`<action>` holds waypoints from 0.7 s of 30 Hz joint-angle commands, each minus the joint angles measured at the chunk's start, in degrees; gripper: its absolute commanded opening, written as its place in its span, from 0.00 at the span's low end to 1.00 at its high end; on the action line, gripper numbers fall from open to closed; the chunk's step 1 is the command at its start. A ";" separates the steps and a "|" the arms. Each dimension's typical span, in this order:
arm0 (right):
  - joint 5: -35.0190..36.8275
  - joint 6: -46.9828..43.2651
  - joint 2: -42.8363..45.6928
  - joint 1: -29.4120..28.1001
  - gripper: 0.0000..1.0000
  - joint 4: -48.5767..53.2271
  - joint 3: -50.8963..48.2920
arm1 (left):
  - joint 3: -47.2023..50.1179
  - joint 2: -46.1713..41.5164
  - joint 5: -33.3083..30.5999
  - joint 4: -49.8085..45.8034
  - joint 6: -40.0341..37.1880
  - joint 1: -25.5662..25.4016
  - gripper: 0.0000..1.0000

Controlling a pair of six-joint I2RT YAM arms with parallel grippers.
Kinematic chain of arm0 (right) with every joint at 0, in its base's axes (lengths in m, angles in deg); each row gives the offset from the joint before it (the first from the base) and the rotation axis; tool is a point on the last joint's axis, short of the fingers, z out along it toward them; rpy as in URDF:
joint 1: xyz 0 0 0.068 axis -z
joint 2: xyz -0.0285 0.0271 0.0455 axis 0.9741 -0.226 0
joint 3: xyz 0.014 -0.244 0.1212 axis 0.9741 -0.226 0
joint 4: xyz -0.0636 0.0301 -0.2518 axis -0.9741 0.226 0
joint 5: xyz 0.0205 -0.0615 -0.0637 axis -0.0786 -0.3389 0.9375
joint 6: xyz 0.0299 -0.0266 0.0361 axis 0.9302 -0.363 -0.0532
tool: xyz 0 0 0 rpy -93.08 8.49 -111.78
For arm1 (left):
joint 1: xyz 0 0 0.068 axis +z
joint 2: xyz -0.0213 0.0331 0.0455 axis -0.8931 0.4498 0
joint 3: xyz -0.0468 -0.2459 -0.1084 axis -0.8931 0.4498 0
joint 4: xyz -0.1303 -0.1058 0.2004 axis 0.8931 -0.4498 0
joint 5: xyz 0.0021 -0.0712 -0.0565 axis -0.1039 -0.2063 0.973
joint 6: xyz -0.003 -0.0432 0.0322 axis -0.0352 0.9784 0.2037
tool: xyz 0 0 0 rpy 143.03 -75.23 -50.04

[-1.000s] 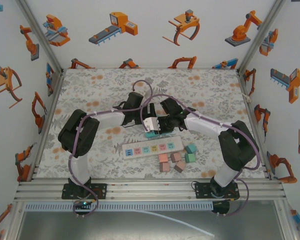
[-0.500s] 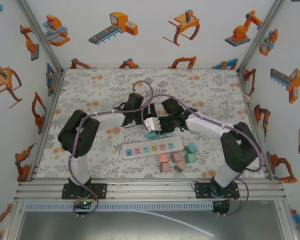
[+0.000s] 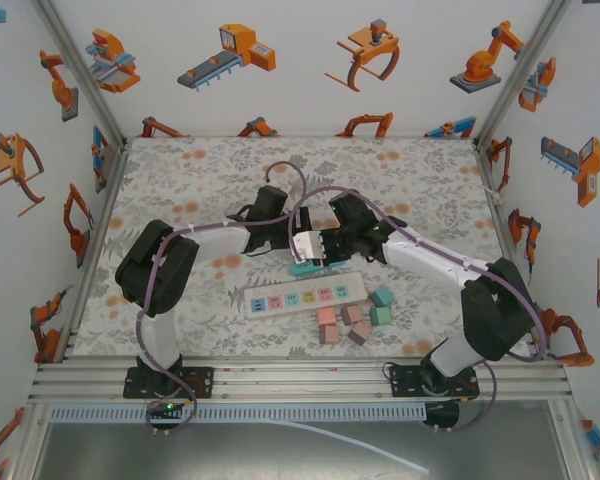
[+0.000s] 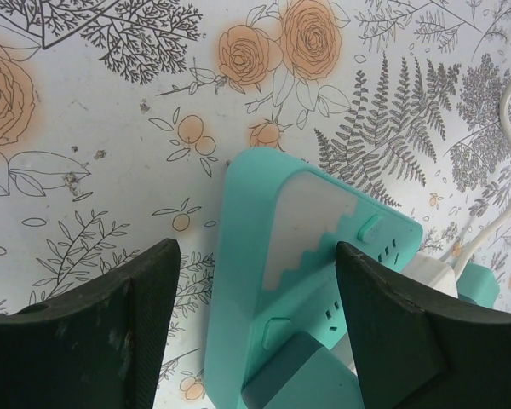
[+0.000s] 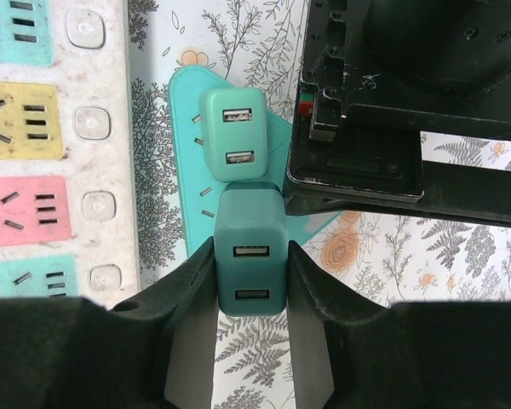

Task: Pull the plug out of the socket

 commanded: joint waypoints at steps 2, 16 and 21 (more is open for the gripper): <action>-1.46 1.12 3.13 -0.01 0.24 -1.12 -0.08 | 2.99 2.37 -7.46 -12.96 -5.40 0.64 0.67; -3.86 25.83 18.80 -0.19 0.24 -0.16 -3.75 | -8.69 -3.03 -3.33 -16.27 -7.57 1.95 0.68; -10.83 50.84 26.57 -0.19 0.21 -8.22 -6.42 | -9.51 -8.97 -0.86 -16.06 -8.51 1.97 0.70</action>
